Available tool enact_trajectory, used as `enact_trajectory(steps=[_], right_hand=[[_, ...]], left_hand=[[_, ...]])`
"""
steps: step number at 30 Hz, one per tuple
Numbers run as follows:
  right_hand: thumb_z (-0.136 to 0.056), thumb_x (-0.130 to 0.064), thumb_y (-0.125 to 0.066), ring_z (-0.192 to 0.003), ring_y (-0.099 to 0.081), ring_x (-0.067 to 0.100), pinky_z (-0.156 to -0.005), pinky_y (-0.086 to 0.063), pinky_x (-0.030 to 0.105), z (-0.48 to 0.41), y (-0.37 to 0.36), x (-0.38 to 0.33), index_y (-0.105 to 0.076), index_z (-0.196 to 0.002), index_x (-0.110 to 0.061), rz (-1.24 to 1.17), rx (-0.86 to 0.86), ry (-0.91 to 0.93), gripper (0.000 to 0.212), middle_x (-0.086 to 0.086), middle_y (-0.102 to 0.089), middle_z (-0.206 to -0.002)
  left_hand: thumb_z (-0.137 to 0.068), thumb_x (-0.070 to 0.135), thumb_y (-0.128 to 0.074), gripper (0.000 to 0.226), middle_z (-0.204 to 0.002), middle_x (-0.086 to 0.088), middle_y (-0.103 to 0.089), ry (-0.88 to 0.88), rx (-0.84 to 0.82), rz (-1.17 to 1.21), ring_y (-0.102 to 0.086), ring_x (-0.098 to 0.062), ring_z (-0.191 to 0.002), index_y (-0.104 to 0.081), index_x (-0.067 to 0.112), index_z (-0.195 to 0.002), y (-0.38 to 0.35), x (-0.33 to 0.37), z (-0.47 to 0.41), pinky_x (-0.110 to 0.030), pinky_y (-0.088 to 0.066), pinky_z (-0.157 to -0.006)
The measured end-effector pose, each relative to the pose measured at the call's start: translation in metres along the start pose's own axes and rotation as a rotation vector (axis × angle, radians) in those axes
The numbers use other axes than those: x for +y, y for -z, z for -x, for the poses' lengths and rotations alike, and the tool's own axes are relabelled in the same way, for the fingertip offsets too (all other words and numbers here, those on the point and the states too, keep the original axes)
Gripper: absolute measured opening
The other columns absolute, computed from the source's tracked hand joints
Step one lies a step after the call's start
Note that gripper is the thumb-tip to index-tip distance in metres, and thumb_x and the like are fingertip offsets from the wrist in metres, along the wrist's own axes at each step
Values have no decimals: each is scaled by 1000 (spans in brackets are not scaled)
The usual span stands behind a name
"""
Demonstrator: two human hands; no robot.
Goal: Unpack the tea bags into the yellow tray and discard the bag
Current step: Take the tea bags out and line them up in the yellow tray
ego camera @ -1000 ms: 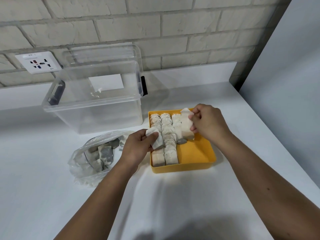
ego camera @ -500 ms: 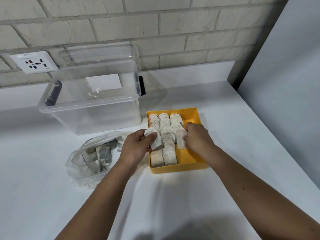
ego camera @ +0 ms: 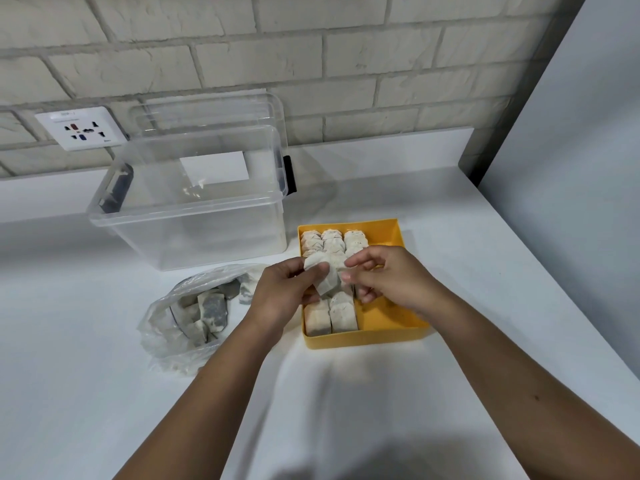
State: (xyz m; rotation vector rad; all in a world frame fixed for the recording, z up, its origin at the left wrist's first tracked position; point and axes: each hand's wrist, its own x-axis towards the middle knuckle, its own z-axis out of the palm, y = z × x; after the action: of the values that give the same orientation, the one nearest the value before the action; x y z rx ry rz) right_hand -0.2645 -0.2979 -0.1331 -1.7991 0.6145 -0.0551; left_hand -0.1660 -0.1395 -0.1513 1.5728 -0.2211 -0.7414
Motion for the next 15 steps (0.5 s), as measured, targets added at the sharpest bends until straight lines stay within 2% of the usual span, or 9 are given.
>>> enact_trajectory(steps=[4, 6, 7, 9, 11, 13, 15], right_hand=[[-79, -23, -79, -62, -64, 17, -66, -59, 31, 3, -7, -5, -70, -90, -10, 19, -39, 24, 19, 6, -66, -69], [-82, -20, -77, -59, -62, 16, -63, -58, 31, 2, -6, -4, -68, -85, -10, 25, -3, 39, 14, 4, -65, -65], [-83, -19, -76, -58, -62, 14, -61, -57, 30, 0, -2, -2, -67, -84, -12, 77, 52, 48, 12, 2, -65, -64], [-86, -23, -72, -62, -60, 11, -62, -49, 25, -4, 9, 2, -63, -83, -15, 330, 216, 76, 12, -5, -63, -68], [-89, -27, -67, -77, -60, 17, -68, -47, 28, -6, 18, 7, -61, -85, -15, 625, 303, 60, 14, -3, -62, -79], [-91, -28, -62, -86, -61, 25, -73, -49, 33, -7, 18, 13, -61, -88, -11, 789, 257, -20, 17, 4, -65, -90], [-91, -27, -59, -86, -60, 26, -68, -48, 33, -9, 11, 18, -61, -91, -10, 852, 180, -101, 17, 8, -65, -93]], left_hand=[[-87, 23, -75, 23, -99, -23, -73, -19, -60, -47, -69, -16, -80, -75, 4, -100, -7, 4, 1, -27, -57, -74], [-85, 22, -76, 20, -90, -13, -73, -38, -23, -58, -68, -9, -72, -75, 8, -100, -5, 8, 3, -20, -55, -67], [-85, 23, -77, 20, -91, -3, -73, -72, 36, -143, -67, -7, -71, -75, 14, -102, -2, 8, 2, -18, -54, -66], [-86, 29, -75, 25, -102, 8, -68, -164, 161, -430, -63, -5, -76, -71, 25, -111, 8, 5, -1, -19, -49, -68], [-87, 30, -74, 33, -113, 7, -61, -231, 239, -596, -59, 1, -76, -67, 26, -120, 16, -1, -2, -24, -47, -72], [-88, 27, -72, 37, -120, 1, -61, -244, 247, -633, -64, -4, -78, -65, 23, -125, 20, -7, -3, -34, -54, -82], [-89, 26, -71, 39, -122, -2, -63, -212, 202, -671, -69, -15, -82, -64, 20, -127, 19, -10, -2, -43, -56, -87]])
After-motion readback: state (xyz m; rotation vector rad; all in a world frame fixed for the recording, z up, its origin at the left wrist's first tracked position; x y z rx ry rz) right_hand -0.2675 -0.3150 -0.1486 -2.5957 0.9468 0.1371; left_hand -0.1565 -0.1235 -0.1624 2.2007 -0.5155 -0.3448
